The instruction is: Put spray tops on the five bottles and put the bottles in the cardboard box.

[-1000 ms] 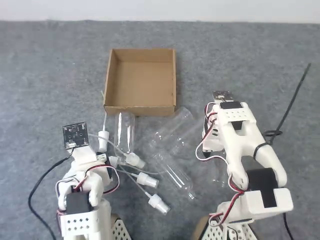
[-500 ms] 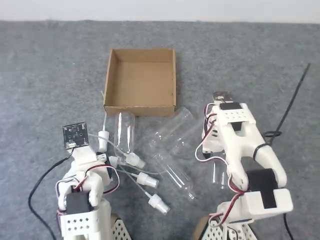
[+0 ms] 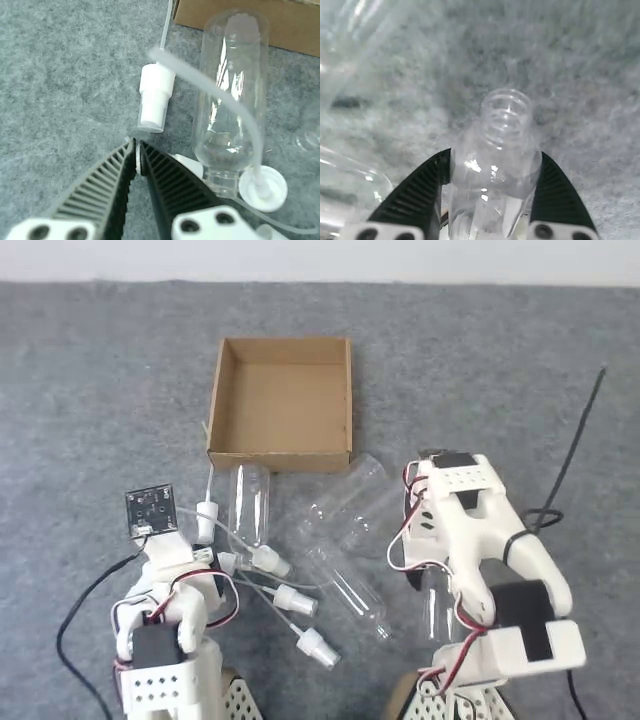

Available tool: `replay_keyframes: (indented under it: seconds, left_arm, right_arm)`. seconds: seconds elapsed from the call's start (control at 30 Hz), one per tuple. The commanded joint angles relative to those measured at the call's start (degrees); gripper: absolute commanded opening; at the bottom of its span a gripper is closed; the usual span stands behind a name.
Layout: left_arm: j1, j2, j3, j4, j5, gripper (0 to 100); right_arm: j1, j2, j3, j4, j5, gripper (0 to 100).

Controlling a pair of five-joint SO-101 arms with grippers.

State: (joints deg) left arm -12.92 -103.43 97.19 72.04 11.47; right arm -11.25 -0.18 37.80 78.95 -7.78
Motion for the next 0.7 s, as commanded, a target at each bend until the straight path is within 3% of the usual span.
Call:
replay_keyframes:
  seconds: [0.0, 0.47, 0.67]
  left_arm:
    - [-0.26, -0.97, -7.43, 0.35, -0.35, 1]
    - [-0.35, -0.97, -12.97, 0.09, -0.79, 1]
    - [-0.09, -0.97, -18.07, -2.46, -9.05, 1]
  right_arm:
    - [-0.31, -7.34, 0.0, 2.42, 1.23, 14.3]
    - [-0.48, -32.4, 0.09, 8.92, 1.32, 14.3]
    - [-0.48, -41.8, 0.09, 8.57, 1.32, 5.3]
